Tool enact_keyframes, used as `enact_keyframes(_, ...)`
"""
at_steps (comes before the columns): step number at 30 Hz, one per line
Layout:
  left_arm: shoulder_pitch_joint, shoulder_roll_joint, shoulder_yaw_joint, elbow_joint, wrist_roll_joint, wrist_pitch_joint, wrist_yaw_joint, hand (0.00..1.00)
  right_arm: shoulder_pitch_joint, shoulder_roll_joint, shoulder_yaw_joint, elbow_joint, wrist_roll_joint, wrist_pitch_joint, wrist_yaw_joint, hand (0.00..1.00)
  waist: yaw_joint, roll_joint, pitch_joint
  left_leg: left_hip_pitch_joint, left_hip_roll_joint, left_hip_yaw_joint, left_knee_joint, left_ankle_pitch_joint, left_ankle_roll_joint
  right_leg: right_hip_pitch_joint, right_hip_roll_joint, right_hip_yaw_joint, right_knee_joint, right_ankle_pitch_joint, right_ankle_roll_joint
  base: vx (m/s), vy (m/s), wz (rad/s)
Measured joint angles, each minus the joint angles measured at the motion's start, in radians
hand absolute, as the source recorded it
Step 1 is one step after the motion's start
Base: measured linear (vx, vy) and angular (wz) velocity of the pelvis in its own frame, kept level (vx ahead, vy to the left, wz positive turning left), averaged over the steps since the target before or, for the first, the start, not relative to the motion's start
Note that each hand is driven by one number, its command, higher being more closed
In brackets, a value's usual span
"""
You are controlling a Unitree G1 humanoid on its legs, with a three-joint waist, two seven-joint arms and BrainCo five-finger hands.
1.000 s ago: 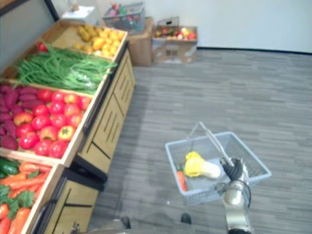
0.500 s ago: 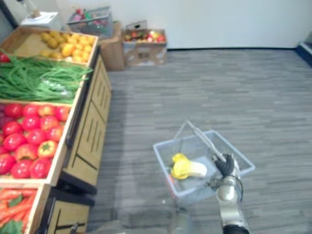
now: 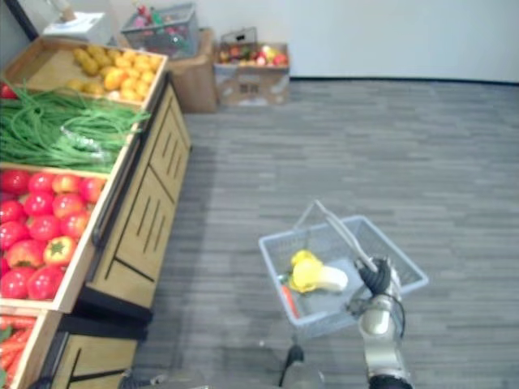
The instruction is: Pick vegetable in the basket
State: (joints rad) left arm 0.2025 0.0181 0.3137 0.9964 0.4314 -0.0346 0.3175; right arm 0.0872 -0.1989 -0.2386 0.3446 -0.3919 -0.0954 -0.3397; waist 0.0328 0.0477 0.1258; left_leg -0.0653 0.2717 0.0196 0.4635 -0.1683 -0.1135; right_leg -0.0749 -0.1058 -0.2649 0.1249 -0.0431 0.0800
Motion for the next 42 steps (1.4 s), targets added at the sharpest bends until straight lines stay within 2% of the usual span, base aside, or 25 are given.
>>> enact_keyframes(2,0.0,-0.002,0.005,-0.002,-0.022,0.0,0.009,0.0,0.027,0.0,0.0,-0.03,0.0,-0.007,0.0,1.0,0.002,-0.006,0.001,-0.037,0.002,-0.007,0.086,0.078,0.012,0.046,0.007,-0.003,-0.037,-0.005,-0.009,0.06,-0.194,0.1)
enact_keyframes(3,0.0,-0.004,0.007,-0.002,-0.027,0.0,0.015,0.0,0.036,0.0,-0.001,-0.037,0.0,-0.013,0.0,1.0,0.003,-0.022,0.009,-0.058,0.001,-0.006,0.113,0.102,0.001,0.064,0.004,-0.002,-0.055,-0.003,-0.012,0.1,-0.149,0.07)
enact_keyframes(5,0.001,-0.013,0.005,-0.002,-0.027,0.002,0.021,0.0,0.045,-0.002,-0.021,-0.036,0.0,-0.017,-0.002,1.0,-0.001,-0.013,0.002,-0.069,-0.013,-0.002,0.09,0.053,-0.01,0.08,-0.002,-0.001,-0.073,0.004,-0.018,0.11,-0.089,0.04)
enact_keyframes(6,0.001,-0.016,0.005,-0.002,-0.026,0.002,0.023,0.0,0.045,-0.001,-0.035,-0.035,0.0,-0.016,-0.002,1.0,-0.001,-0.011,0.001,-0.069,-0.04,0.013,0.018,0.012,-0.016,0.079,-0.012,0.0,-0.075,0.005,-0.019,0.09,0.003,-0.03)
enact_keyframes(7,0.002,-0.017,0.005,-0.002,-0.024,0.002,0.024,0.0,0.047,-0.001,-0.043,-0.035,0.001,-0.016,-0.003,1.0,-0.002,-0.011,0.001,-0.066,-0.059,0.032,-0.058,0.005,-0.021,0.078,-0.023,0.0,-0.074,0.005,-0.019,0.08,0.052,-0.06)
enact_keyframes(9,0.008,-0.02,0.004,-0.002,-0.02,0.003,0.023,0.0,0.049,-0.002,-0.063,-0.033,0.0,-0.016,-0.003,1.0,-0.001,-0.006,-0.002,-0.049,-0.086,0.053,-0.228,0.025,-0.017,0.076,-0.032,0.004,-0.075,0.007,-0.015,0.05,0.106,-0.14)
enact_keyframes(10,0.019,-0.027,0.001,-0.002,-0.016,0.004,0.023,0.0,0.05,-0.009,-0.07,-0.033,0.0,-0.016,-0.005,1.0,-0.001,0.012,-0.01,-0.042,-0.088,0.053,-0.311,0.088,-0.017,0.071,-0.018,0.018,-0.078,0.01,-0.005,0.08,0.205,-0.42)
enact_keyframes(11,0.025,-0.028,-0.001,0.002,-0.016,0.007,0.022,0.0,0.045,-0.01,-0.068,-0.024,0.0,-0.016,-0.006,1.0,0.006,0.022,-0.013,-0.032,-0.085,0.062,-0.325,0.092,-0.022,0.07,-0.01,0.04,-0.086,0.014,0.008,0.11,0.252,-0.53)
enact_keyframes(12,0.025,-0.013,-0.005,0.0,-0.016,0.017,0.021,0.0,0.053,0.002,-0.061,-0.022,0.0,-0.017,-0.007,1.0,0.001,-0.006,-0.017,-0.022,-0.113,0.086,-0.327,0.085,-0.009,0.08,-0.031,0.056,-0.11,0.028,0.029,0.1,0.204,-0.4)
enact_keyframes(14,0.026,0.002,-0.016,0.0,-0.015,0.019,0.018,0.0,0.053,0.004,-0.061,-0.022,0.0,-0.016,-0.008,1.0,-0.001,-0.025,-0.02,-0.015,-0.138,0.109,-0.329,0.078,0.003,0.078,-0.058,0.073,-0.118,0.036,0.043,0.07,0.166,-0.26)
enact_keyframes(16,0.025,0.013,-0.038,0.0,-0.015,0.023,0.018,0.0,0.054,0.004,-0.06,-0.022,-0.001,-0.016,-0.008,1.0,-0.001,-0.033,-0.023,0.006,-0.163,0.138,-0.336,0.069,0.019,0.079,-0.082,0.101,-0.12,0.04,0.049,0.05,0.16,-0.35)
enact_keyframes(18,0.021,0.022,-0.07,0.0,0.008,0.022,0.018,0.0,0.056,0.004,-0.058,-0.018,-0.001,-0.014,-0.006,1.0,-0.001,-0.031,-0.025,0.031,-0.183,0.165,-0.347,0.059,0.034,0.061,-0.104,0.113,-0.08,0.037,0.054,0.03,0.117,-0.33)
enact_keyframes(21,0.019,0.03,-0.108,0.001,0.024,0.022,0.011,0.0,0.051,0.006,-0.056,-0.004,-0.001,-0.002,0.0,1.0,0.0,-0.021,-0.021,0.068,-0.175,0.19,-0.367,0.059,0.035,-0.013,-0.102,0.143,0.081,0.036,0.055,0.01,0.087,-0.29)
enact_keyframes(23,0.019,0.042,-0.122,0.001,0.024,0.021,0.008,0.0,0.051,0.012,-0.056,0.007,-0.001,-0.001,-0.001,1.0,-0.002,-0.031,-0.016,0.093,-0.179,0.192,-0.375,0.06,0.037,-0.026,-0.102,0.168,0.139,0.036,0.054,-0.01,0.081,-0.1)
enact_keyframes(27,0.014,0.066,-0.117,0.0,0.018,0.02,0.0,0.0,0.047,0.023,-0.033,0.024,-0.001,0.001,-0.001,1.0,-0.001,-0.08,-0.032,0.07,-0.207,0.193,-0.394,0.074,0.054,0.002,-0.128,0.154,0.021,0.036,0.055,-0.04,0.015,-0.02)
enact_keyframes(29,0.012,0.066,-0.107,0.0,0.009,0.02,0.0,0.0,0.047,0.025,-0.031,0.026,-0.001,0.003,-0.001,1.0,0.0,-0.085,-0.031,0.067,-0.218,0.19,-0.406,0.085,0.054,0.025,-0.135,0.134,-0.032,0.035,0.054,-0.04,-0.018,0.09)
enact_keyframes(32,0.016,0.05,-0.075,0.0,-0.001,0.011,-0.01,0.0,0.058,0.036,-0.043,0.028,0.0,0.008,-0.001,1.0,-0.002,-0.072,-0.045,0.078,-0.221,0.16,-0.467,0.125,0.044,0.048,-0.13,0.095,-0.078,0.039,0.061,-0.02,-0.059,0.29)
enact_keyframes(35,0.023,0.025,-0.03,0.001,-0.039,0.006,-0.015,0.0,0.076,0.06,-0.074,0.029,0.001,0.012,0.0,1.0,-0.001,-0.069,-0.06,0.091,-0.209,0.128,-0.547,0.177,0.03,0.063,-0.104,0.051,-0.112,0.039,0.061,0.01,-0.081,0.34)
enact_keyframes(36,0.025,0.024,-0.029,0.001,-0.059,0.005,-0.015,0.0,0.076,0.065,-0.079,0.03,0.003,0.013,0.0,1.0,-0.001,-0.06,-0.067,0.091,-0.2,0.116,-0.56,0.189,0.027,0.064,-0.095,0.042,-0.114,0.04,0.062,0.01,-0.063,0.21)
enact_keyframes(42,0.029,0.021,-0.012,0.0,-0.109,-0.001,-0.017,0.0,0.077,0.066,-0.076,0.056,0.003,0.007,0.002,1.0,0.002,-0.063,-0.073,0.103,-0.174,0.105,-0.565,0.189,0.02,0.092,-0.067,0.024,-0.127,0.04,0.061,0.03,-0.053,0.06)
